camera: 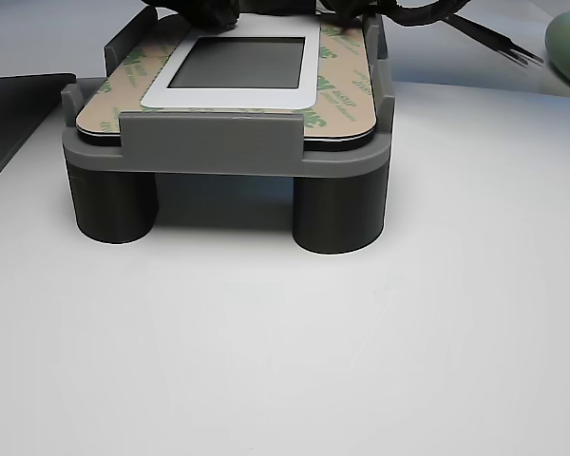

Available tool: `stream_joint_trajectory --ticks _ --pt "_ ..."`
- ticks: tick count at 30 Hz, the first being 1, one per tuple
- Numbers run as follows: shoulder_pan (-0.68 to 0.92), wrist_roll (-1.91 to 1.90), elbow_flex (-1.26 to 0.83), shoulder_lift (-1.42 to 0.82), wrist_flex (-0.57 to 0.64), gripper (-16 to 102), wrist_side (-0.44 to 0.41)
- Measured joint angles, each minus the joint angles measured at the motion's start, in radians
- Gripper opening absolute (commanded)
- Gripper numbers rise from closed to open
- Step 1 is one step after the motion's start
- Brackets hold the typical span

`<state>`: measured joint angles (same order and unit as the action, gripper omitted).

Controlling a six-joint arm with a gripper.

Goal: Peel off protective film from adhesive tape.

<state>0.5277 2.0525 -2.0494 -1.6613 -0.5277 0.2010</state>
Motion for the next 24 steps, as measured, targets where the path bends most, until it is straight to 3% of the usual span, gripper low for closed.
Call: stream_joint_trajectory --ticks 24 --pt "0.017 -0.015 0.021 0.003 -0.034 -11 -0.025"
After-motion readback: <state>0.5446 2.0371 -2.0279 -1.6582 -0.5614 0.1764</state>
